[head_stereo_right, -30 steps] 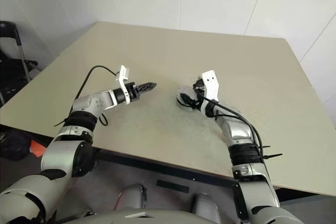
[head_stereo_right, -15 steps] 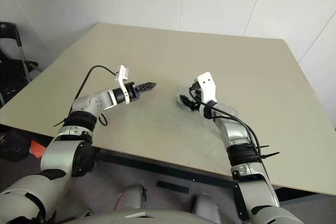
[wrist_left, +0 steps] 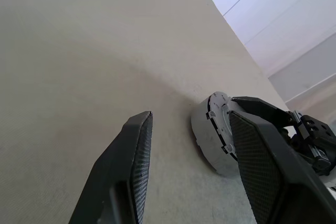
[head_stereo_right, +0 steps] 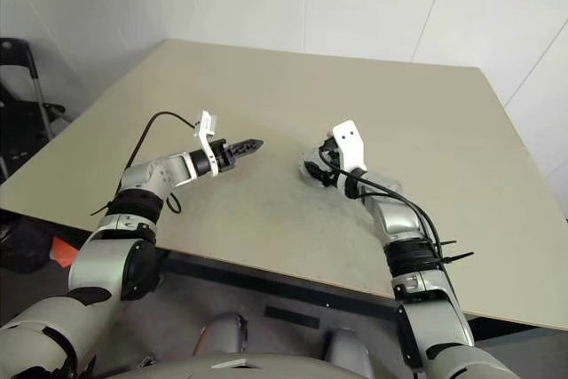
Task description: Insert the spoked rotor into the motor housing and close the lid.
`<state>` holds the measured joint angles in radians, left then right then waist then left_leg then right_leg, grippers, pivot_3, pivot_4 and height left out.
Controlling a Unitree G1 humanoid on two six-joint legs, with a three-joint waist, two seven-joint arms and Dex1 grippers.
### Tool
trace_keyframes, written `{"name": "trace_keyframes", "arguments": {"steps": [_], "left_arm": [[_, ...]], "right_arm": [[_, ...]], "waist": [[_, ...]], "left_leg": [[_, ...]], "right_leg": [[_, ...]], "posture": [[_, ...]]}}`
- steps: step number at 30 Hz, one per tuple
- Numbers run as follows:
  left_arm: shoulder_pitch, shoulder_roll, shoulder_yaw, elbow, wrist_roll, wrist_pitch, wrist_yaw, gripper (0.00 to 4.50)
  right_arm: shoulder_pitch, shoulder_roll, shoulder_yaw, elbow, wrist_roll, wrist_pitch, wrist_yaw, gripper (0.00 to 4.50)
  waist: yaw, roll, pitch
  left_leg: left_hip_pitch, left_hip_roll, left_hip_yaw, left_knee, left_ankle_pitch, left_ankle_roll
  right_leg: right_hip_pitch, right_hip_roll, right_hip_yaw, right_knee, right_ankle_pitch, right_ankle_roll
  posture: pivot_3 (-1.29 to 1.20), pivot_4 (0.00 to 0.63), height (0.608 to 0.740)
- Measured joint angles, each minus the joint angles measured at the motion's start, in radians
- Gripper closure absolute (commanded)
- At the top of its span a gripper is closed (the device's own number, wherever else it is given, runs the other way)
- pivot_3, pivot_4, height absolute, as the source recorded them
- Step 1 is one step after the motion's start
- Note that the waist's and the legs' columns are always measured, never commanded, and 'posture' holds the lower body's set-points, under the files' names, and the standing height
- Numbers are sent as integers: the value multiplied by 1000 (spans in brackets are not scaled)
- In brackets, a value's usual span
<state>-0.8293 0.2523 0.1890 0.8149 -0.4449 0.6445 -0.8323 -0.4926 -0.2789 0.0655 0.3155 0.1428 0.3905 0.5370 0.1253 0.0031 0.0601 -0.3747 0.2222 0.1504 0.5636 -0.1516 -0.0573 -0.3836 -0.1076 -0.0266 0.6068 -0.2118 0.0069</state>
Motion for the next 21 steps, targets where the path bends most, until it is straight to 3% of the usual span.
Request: {"name": "trace_keyframes", "arguments": {"steps": [21], "left_arm": [[7, -18, 1, -19, -2, 32, 4, 2046]], "right_arm": [[-3, -42, 29, -7, -5, 53, 2, 1546]], "waist": [[7, -1, -1]], "left_leg": [[6, -1, 0, -2, 0, 0]], "right_leg": [[9, -1, 0, -4, -5, 8]], "posture": [[0, 0, 740]]}}
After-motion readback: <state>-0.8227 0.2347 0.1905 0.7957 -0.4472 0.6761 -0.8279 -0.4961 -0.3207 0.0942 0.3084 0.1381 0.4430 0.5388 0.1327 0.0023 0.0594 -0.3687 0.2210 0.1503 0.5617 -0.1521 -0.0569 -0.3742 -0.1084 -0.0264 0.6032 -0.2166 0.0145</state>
